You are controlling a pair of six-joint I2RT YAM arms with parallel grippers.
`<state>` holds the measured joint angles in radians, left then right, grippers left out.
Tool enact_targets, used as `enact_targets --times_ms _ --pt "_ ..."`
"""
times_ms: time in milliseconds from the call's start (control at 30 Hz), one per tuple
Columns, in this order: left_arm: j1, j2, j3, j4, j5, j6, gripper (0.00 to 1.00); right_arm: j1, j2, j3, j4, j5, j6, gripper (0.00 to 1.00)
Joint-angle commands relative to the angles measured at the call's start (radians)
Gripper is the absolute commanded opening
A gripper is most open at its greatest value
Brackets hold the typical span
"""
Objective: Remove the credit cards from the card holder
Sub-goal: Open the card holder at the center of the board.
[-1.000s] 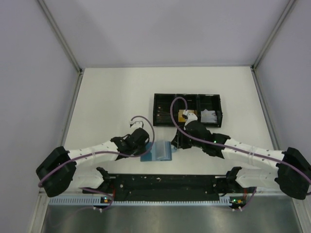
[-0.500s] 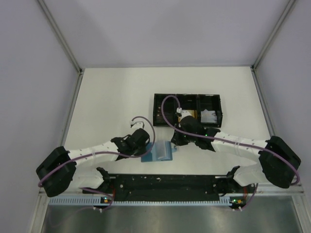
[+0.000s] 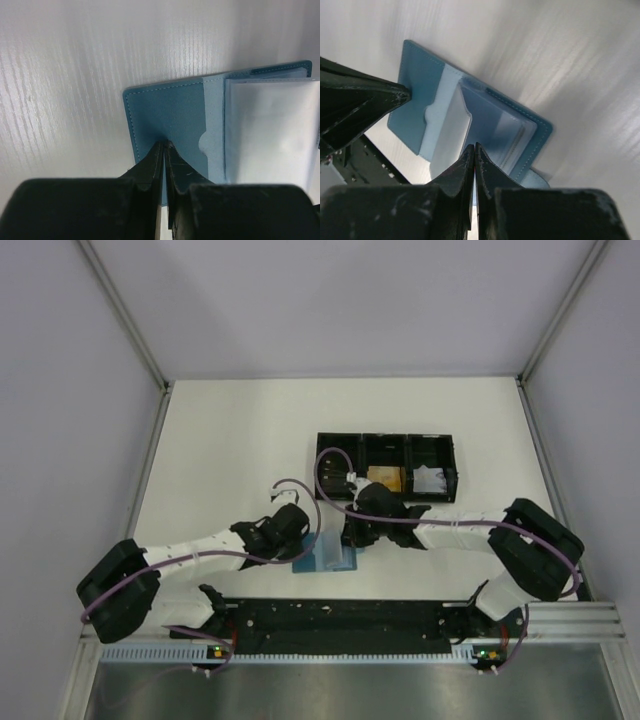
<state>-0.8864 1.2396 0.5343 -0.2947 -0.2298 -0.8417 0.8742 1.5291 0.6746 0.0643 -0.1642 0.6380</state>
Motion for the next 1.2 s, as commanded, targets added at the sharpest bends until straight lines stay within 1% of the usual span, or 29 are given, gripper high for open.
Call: enact_targets --times_ms 0,100,133,233,333,433,533,633,733,833,967,1067,1167 --pt "-0.006 0.011 0.009 0.006 0.009 0.003 0.07 0.02 -0.001 0.045 0.115 -0.106 -0.015 0.01" --pt "-0.006 -0.023 0.001 0.015 0.001 -0.01 0.08 0.049 -0.003 0.085 0.115 -0.133 -0.027 0.02" --pt "-0.006 -0.041 -0.002 0.016 -0.006 -0.011 0.09 0.06 0.006 0.098 0.114 -0.135 -0.031 0.02" --pt "-0.006 -0.13 -0.008 -0.015 -0.048 -0.033 0.16 0.081 0.048 0.154 0.095 -0.132 -0.044 0.02" --pt "-0.006 -0.238 -0.017 -0.058 -0.086 -0.042 0.27 0.101 0.109 0.203 0.072 -0.113 -0.055 0.02" --pt "-0.005 -0.34 -0.022 -0.092 -0.103 -0.042 0.31 0.12 0.179 0.244 0.071 -0.109 -0.052 0.02" --pt "-0.006 -0.416 -0.03 -0.087 -0.073 -0.031 0.33 0.129 0.239 0.276 0.062 -0.107 -0.052 0.01" --pt "-0.005 -0.459 -0.049 -0.02 -0.01 -0.007 0.34 0.135 0.272 0.295 0.054 -0.098 -0.052 0.01" --pt "-0.006 -0.439 -0.077 0.051 0.059 0.0 0.33 0.137 0.267 0.295 0.046 -0.087 -0.054 0.01" --pt "-0.006 -0.366 -0.082 0.075 0.092 -0.01 0.27 0.135 0.238 0.296 0.019 -0.066 -0.06 0.01" --pt "-0.006 -0.26 -0.083 0.078 0.089 -0.019 0.17 0.134 0.169 0.293 -0.033 0.009 -0.072 0.01" --pt "-0.005 -0.187 -0.077 0.066 0.083 -0.039 0.14 0.125 0.115 0.28 -0.09 0.078 -0.075 0.01" --pt "-0.006 -0.14 -0.071 0.036 0.057 -0.046 0.11 0.102 0.048 0.235 -0.11 0.121 -0.058 0.05"
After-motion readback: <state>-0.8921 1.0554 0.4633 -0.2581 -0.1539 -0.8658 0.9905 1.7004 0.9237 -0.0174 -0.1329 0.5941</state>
